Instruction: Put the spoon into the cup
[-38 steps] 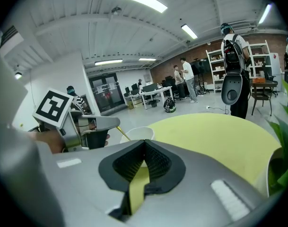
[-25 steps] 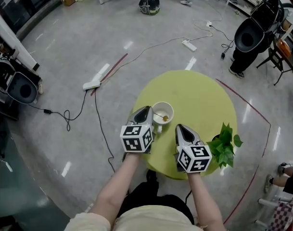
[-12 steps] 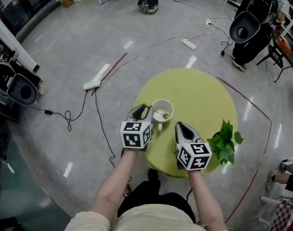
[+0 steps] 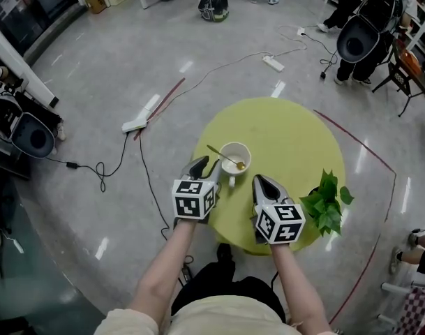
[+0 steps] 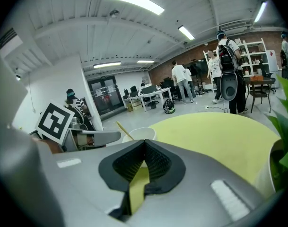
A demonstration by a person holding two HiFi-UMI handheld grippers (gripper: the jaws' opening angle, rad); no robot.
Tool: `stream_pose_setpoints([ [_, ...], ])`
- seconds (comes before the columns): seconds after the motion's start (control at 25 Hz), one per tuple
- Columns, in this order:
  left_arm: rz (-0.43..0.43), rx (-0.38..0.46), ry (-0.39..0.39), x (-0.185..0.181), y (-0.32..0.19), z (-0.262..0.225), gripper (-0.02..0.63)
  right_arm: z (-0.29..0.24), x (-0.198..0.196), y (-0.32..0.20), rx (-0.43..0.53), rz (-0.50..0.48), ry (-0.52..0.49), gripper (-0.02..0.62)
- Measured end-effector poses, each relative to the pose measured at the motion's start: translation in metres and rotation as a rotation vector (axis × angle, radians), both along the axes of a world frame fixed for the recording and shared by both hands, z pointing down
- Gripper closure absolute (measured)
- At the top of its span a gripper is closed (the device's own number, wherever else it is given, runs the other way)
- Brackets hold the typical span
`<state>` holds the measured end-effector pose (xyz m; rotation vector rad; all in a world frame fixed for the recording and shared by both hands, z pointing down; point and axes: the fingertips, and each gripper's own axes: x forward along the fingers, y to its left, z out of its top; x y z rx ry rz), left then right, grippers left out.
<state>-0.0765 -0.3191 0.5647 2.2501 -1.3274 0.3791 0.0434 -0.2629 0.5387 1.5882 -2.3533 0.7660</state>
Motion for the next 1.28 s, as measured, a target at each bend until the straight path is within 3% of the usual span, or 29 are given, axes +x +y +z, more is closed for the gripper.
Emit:
stream_pose_setpoints([
  [0.4,-0.013,0.012,-0.057,-0.013,0.023,-0.002,0.509,0.004,-0.007,0.012,0.003,-0.002,-0.01,0.595],
  [1.28,-0.043,0.011,-0.048,-0.027,0.092,-0.01,0.589,-0.011,-0.017,0.056,0.043,-0.028,-0.01,0.595],
])
